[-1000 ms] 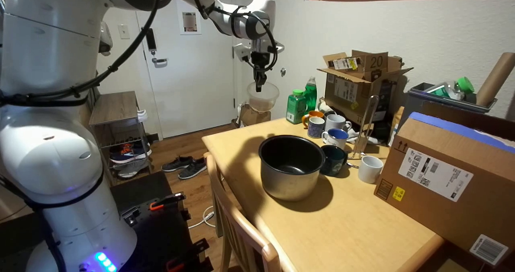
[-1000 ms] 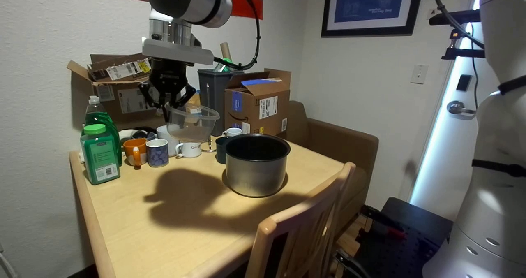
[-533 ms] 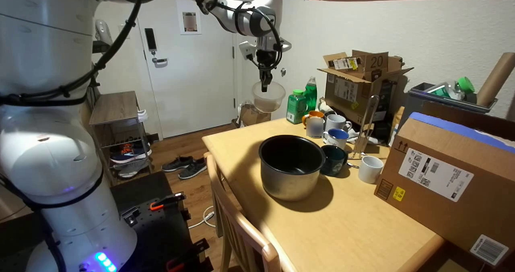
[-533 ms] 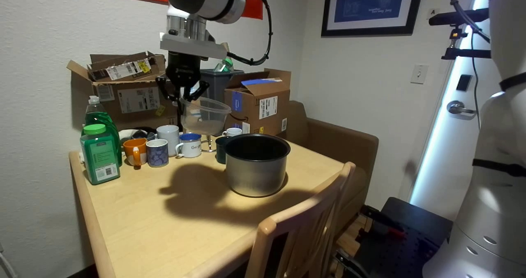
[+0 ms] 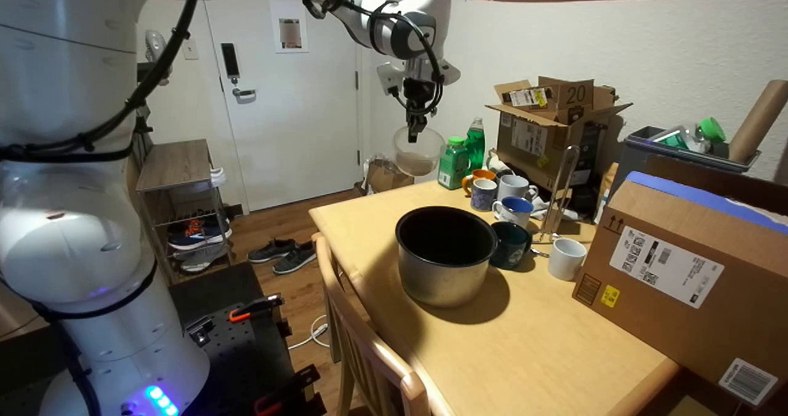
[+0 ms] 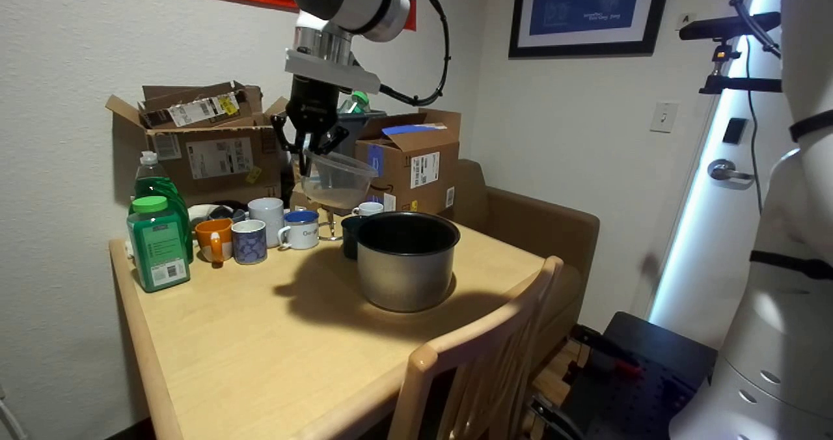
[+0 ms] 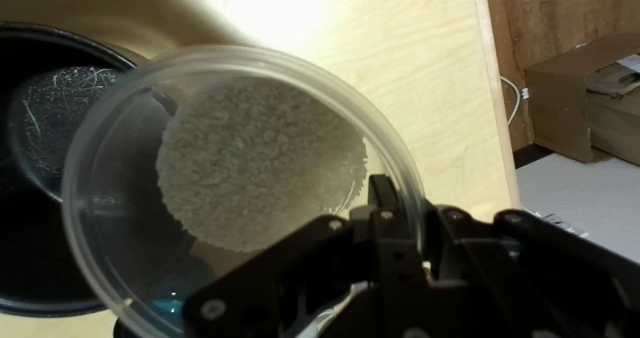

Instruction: Pick the bowl and pour its contents into the bucket

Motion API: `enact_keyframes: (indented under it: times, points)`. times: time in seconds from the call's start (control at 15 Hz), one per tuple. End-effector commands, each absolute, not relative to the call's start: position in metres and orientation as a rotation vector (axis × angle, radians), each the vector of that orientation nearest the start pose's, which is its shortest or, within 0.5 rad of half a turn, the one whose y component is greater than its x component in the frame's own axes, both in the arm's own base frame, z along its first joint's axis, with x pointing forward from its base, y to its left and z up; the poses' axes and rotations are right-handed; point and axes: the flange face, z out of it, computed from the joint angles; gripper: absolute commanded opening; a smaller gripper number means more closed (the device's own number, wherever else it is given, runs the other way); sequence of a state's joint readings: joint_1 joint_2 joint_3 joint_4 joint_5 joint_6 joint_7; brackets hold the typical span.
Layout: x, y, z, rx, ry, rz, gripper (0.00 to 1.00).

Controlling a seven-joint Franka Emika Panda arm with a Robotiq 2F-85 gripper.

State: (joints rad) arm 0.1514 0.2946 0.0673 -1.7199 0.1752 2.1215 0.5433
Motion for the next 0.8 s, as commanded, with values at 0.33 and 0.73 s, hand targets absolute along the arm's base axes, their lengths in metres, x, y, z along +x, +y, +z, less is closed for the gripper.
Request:
enact_keyframes:
  times: [0.33, 0.73]
  points:
    - [0.627, 0.088, 0.431, -2.651, 0.58, -0.05, 0.02]
    - [0.621, 0.061, 0.427, -2.494, 0.584, -0.05, 0.02]
